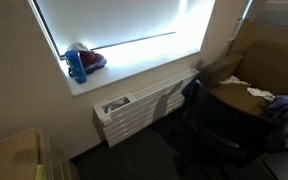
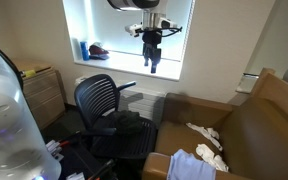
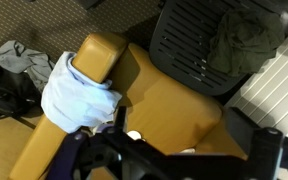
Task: Put the grey t shirt on the armrest of the couch
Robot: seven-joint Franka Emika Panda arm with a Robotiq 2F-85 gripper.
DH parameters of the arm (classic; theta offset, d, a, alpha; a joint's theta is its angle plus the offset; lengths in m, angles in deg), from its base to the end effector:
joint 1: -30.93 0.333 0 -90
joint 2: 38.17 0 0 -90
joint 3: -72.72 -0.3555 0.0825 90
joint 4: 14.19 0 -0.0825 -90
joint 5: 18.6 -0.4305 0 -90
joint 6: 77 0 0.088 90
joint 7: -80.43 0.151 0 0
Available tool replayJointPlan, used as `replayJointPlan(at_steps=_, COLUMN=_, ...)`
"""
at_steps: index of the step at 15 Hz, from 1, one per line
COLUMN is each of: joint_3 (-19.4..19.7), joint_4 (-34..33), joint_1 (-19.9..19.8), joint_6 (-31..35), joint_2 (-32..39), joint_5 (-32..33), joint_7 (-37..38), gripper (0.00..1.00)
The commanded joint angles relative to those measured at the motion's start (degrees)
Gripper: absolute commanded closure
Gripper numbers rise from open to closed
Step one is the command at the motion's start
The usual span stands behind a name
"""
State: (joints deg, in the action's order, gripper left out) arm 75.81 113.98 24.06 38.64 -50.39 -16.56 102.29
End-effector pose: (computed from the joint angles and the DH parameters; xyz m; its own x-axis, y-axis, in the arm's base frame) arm 0.5074 -0.0931 0.4321 0.8584 -0.5129 0.0023 -0.5129 -0.8582 0.0213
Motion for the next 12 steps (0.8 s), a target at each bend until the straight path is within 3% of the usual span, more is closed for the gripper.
replayJointPlan(at_steps=1, joint_3=-0.6, joint_4=0.4, joint_1=-0.8, joint_6=5.3, joint_2=4.0, joint_5=-0.2, joint_7=9.1, gripper=0.0)
replayJointPlan(at_steps=4, joint_3=-3.2, joint_4=0.9, joint_1=-0.1, joint_6=17.8, joint_2=12.2, joint_5=9.7, joint_7=23.5, gripper=0.0)
replayJointPlan(at_steps=7, joint_3=-4.6, joint_4=-5.5, joint_1=5.0, joint_6=19.3, joint_2=20.6, joint_5=26.0, joint_7=38.0, gripper=0.0)
replayJointPlan(at_steps=9, joint_3=-4.8, joint_4=-11.0, joint_1=9.2, joint_6=16.1, joint_2=26.1, joint_5=27.9, joint_7=38.3, gripper=0.0)
replayJointPlan(at_steps=11, joint_3=-5.2, joint_4=-13.3, joint_1=9.8, joint_6=15.6, joint_2=27.0, joint_5=19.1, joint_7=29.3, gripper=0.0)
replayJointPlan(at_steps=12, joint_3=-3.3, joint_4=-9.6, joint_1=11.7, joint_6=18.0, joint_2=25.5, joint_5=23.1, joint_7=35.4, gripper=0.0)
